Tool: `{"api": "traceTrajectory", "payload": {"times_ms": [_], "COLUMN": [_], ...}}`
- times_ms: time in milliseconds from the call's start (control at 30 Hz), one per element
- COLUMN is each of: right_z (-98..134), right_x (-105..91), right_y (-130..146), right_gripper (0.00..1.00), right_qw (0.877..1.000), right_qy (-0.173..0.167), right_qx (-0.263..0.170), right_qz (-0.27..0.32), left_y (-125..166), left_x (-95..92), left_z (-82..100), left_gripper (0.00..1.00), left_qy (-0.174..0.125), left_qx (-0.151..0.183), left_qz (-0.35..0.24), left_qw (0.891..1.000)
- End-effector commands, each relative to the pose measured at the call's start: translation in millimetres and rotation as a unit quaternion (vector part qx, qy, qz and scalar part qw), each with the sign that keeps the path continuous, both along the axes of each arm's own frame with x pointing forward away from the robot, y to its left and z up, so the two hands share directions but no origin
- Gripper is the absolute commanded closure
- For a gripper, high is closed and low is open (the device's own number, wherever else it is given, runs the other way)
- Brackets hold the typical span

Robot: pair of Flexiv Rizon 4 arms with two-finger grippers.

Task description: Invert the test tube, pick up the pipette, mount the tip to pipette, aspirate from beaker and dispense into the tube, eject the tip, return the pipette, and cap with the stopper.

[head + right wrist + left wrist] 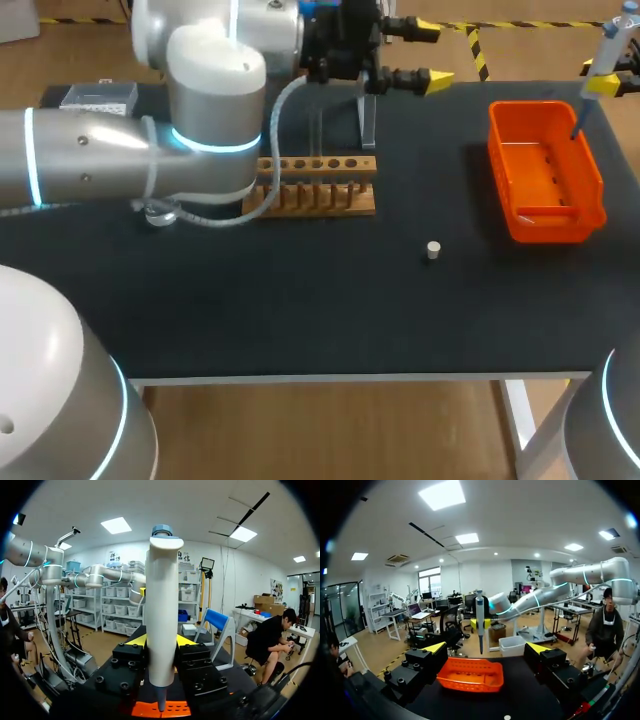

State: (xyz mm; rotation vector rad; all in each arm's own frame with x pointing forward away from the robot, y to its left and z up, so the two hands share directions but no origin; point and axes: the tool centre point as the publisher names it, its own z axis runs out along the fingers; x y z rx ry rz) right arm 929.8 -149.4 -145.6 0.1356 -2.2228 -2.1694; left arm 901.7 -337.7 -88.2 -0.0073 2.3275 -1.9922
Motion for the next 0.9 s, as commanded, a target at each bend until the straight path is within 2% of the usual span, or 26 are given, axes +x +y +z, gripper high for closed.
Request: {"api": "traceTrajectory", "payload": {"times_ms": [33,267,900], "right_z": [1,1,1], "right_x": [0.5,0.5,0.5], "right_y": [0,0,0], "right_gripper": [1.0,1.0,1.0], "right_qw": [1.0,1.0,1.0], "right_qy": [0.0,0.0,0.0], "right_qx": [-0.001,-0.001,-0.001], "right_qz": [0.001,0.001,0.001], "left_y": [24,43,72], "left_x": [-11.7,-11.3,-14.7], "left_z": [-6.3,-14.5,-22.2], "left_gripper": [0.0,0.0,0.0], "left_qy": [0.0,0.019,0.014], "left_qx": [-0.012,-0.014,-0.027], "left_qz": [0.016,0.026,0.048], "left_qw": [1.0,0.999,0.998]}}
